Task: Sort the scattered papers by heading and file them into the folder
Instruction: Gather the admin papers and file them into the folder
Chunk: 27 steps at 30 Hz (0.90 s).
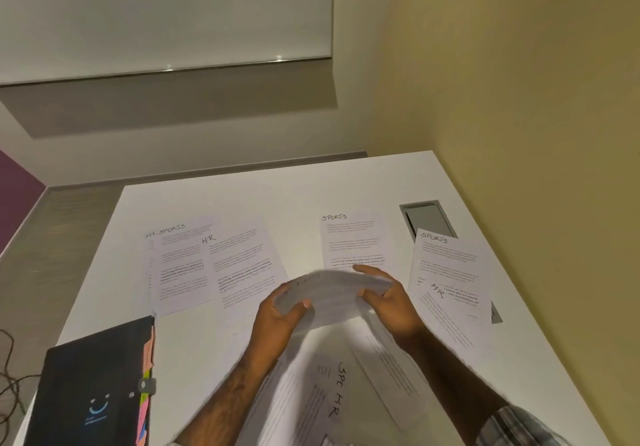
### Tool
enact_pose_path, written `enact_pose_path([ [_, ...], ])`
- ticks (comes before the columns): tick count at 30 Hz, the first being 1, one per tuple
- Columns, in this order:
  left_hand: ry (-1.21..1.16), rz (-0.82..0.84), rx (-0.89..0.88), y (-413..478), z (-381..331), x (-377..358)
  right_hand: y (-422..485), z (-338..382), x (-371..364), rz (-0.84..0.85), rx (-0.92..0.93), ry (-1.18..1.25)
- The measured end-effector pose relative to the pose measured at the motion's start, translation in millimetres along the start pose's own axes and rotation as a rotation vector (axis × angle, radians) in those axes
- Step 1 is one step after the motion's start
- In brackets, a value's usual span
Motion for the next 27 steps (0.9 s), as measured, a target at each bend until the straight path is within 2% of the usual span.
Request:
enact_pose_path([
  [3, 0.004, 0.012, 0.022, 2.3, 11.8, -1.8, -1.3, -15.5, -2.2, 0.010, 0.000, -0.054],
  [10, 0.043, 0.022, 0.011, 7.3, 12.2, -12.3, -3.2, -22.1, 9.4, -0.146, -0.062, 0.035],
  [15, 0.044, 0.012, 0.049, 9.2, 24.0, -9.0, -5.4, -20.7, 9.7, -0.095, -0.068, -0.026],
  [22, -0.002, 0.018, -0.022, 12.2, 2.9, -3.3, -9.6, -3.6, 22.5, -0.178, -0.045, -0.063],
  [27, 0.044, -0.008, 0.029, 8.5, 21.5, 3.8, -10.6, 0.7, 10.4, -0.095, -0.015, -0.105],
])
Point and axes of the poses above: each hand's wrist, its own y-axis towards the middle knuckle, its own x-axis out of the back of the hand, z = x × y, the point moved 10 cm from there along y, towards the middle knuckle, and after that the axes turned 7 degrees about z, right-handed, at the moved point
